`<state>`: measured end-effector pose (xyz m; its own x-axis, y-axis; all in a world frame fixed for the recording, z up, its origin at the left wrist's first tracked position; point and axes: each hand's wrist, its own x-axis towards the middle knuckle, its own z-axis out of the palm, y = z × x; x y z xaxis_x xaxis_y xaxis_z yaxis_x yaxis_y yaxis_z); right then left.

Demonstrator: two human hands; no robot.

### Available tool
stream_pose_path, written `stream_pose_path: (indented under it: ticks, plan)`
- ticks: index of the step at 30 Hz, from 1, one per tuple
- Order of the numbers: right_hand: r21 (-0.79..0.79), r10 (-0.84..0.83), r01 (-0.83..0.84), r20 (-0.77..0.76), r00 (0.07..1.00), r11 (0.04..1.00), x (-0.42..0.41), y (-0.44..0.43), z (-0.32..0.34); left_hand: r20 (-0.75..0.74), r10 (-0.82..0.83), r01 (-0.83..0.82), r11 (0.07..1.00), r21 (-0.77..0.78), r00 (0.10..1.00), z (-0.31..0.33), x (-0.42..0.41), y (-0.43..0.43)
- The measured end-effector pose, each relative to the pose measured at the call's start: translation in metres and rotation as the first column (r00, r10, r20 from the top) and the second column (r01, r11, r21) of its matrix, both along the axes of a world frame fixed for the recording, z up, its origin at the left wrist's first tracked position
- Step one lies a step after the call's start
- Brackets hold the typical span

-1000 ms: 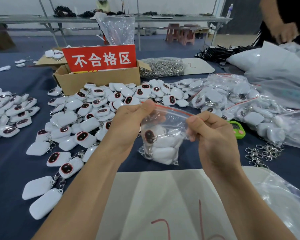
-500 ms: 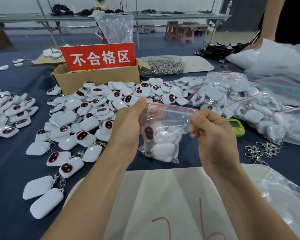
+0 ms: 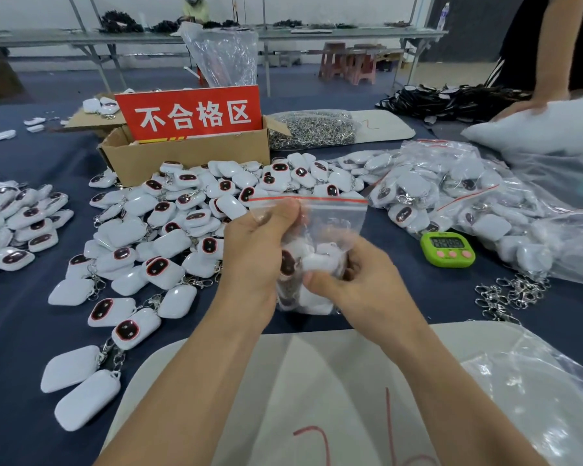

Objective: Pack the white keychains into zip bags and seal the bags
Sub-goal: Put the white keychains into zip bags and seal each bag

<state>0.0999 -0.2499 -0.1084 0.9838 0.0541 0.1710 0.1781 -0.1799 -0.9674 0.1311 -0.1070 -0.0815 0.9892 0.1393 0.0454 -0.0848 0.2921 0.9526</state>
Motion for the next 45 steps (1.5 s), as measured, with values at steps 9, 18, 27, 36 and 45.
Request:
stream_pose_path:
  ticks: [9, 18, 27, 36, 45]
  plan:
    - [0.254, -0.564, 0.548, -0.011, 0.826, 0.797, 0.042, -0.043, 0.008, -0.082, -0.185, 0.201, 0.934, 0.297, 0.979, -0.024, 0.001, -0.006]
    - [-0.127, -0.398, 0.426, 0.198, 0.896, 0.896, 0.011, -0.016, -0.004, -0.139, -0.212, 0.253, 0.855, 0.453, 0.967, -0.041, 0.005, -0.011]
    - [-0.575, -0.172, 0.121, -0.035, 0.985, 0.809, -0.005, -0.018, 0.008, -0.019, -0.243, 0.176, 0.643, 0.745, 0.97, -0.041, -0.01, -0.025]
    - [-0.902, -0.459, 0.082, -0.137, 0.878, 0.425, -0.101, -0.104, 0.053, -0.02, -0.371, 0.226, 0.521, 0.823, 0.928, -0.02, -0.064, -0.073]
    - [-0.871, -0.431, 0.117, -0.116, 0.895, 0.477, -0.134, -0.115, 0.024, -0.103, -0.568, 0.291, 0.25, 0.924, 0.816, -0.03, -0.101, -0.086]
